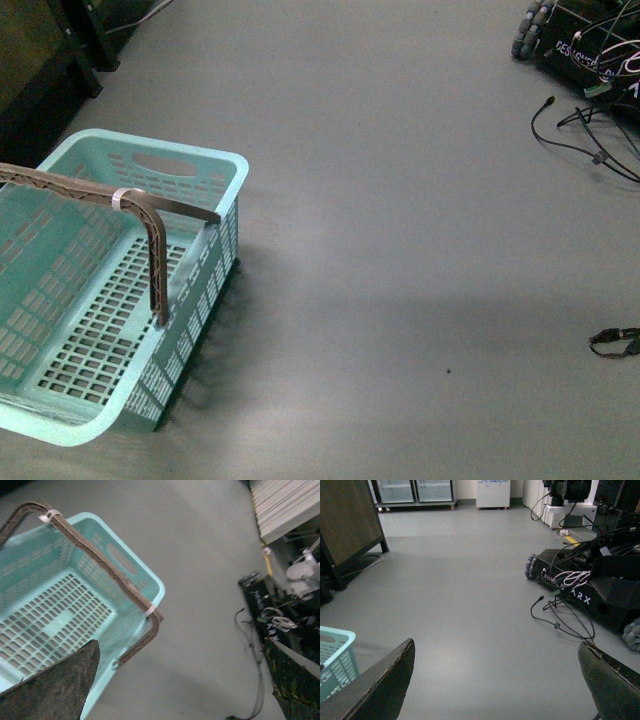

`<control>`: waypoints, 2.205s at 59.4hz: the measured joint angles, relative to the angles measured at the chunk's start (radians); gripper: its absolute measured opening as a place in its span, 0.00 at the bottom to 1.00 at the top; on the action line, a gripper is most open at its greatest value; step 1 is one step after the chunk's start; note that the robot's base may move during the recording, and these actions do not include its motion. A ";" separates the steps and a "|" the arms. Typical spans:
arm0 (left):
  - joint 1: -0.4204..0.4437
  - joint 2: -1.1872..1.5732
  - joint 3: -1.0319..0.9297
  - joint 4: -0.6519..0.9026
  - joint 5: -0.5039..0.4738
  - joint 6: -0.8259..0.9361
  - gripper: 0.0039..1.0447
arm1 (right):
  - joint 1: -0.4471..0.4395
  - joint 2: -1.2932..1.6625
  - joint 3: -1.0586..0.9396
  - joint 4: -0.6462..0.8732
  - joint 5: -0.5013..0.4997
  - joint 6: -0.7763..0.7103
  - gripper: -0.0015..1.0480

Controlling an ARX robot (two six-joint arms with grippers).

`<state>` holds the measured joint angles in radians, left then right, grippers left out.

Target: Pick lemon and mango into basket

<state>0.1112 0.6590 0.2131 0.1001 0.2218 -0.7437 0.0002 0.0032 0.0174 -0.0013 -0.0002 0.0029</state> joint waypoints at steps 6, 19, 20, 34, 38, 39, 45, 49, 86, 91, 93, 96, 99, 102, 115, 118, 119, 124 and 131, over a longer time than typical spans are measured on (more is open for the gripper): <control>0.059 0.230 0.035 0.175 0.038 -0.118 0.94 | 0.000 0.000 0.000 0.000 0.000 0.000 0.92; 0.127 0.727 0.120 0.414 0.004 -0.262 0.94 | 0.000 0.000 0.000 0.000 0.000 0.000 0.92; 0.126 0.761 0.130 0.425 -0.003 -0.269 0.94 | 0.000 0.000 0.000 0.000 0.000 0.000 0.92; 0.046 1.084 0.273 0.480 -0.093 -0.344 0.94 | 0.000 0.000 0.000 0.000 0.000 0.000 0.92; 0.018 1.157 0.332 0.483 -0.108 -0.363 0.94 | 0.000 0.000 0.000 0.000 0.000 0.000 0.92; 0.011 1.173 0.348 0.483 -0.111 -0.367 0.94 | 0.000 0.000 0.000 0.000 0.000 0.000 0.92; -0.016 1.265 0.454 0.480 -0.123 -0.388 0.94 | 0.000 0.000 0.000 0.000 0.000 0.000 0.92; -0.026 1.312 0.514 0.478 -0.130 -0.400 0.94 | 0.000 0.000 0.000 0.000 0.000 0.000 0.92; -0.140 1.627 0.909 0.381 -0.196 -0.438 0.81 | 0.000 0.000 0.000 0.000 0.000 0.000 0.92; -0.142 1.638 0.921 0.370 -0.199 -0.438 0.68 | 0.000 0.000 0.000 0.000 0.000 0.000 0.92; -0.142 1.640 0.923 0.369 -0.200 -0.440 0.63 | 0.000 0.000 0.000 0.000 0.000 0.000 0.92; -0.142 1.641 0.925 0.369 -0.199 -0.444 0.53 | 0.000 0.000 0.000 0.000 0.000 0.000 0.92; -0.142 1.641 0.925 0.369 -0.199 -0.449 0.48 | 0.000 0.000 0.000 0.000 0.000 0.000 0.92; -0.140 1.641 0.925 0.370 -0.196 -0.486 0.40 | 0.000 0.000 0.000 0.000 0.000 0.000 0.92; -0.131 1.645 0.933 0.369 -0.185 -0.513 0.28 | 0.000 0.000 0.000 0.000 0.000 0.000 0.92; -0.129 1.644 0.930 0.369 -0.184 -0.515 0.28 | 0.000 0.000 0.000 0.000 0.000 0.000 0.92; -0.127 1.640 0.927 0.371 -0.183 -0.516 0.28 | 0.000 0.000 0.000 0.000 0.000 0.000 0.92; -0.124 1.622 0.904 0.378 -0.181 -0.521 0.28 | 0.000 0.000 0.000 0.000 0.000 0.000 0.92; -0.118 1.564 0.819 0.397 -0.171 -0.530 0.28 | 0.000 0.000 0.000 0.000 0.000 0.000 0.92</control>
<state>-0.0071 2.2230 1.0325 0.4973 0.0505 -1.2739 0.0002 0.0032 0.0174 -0.0013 -0.0006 0.0029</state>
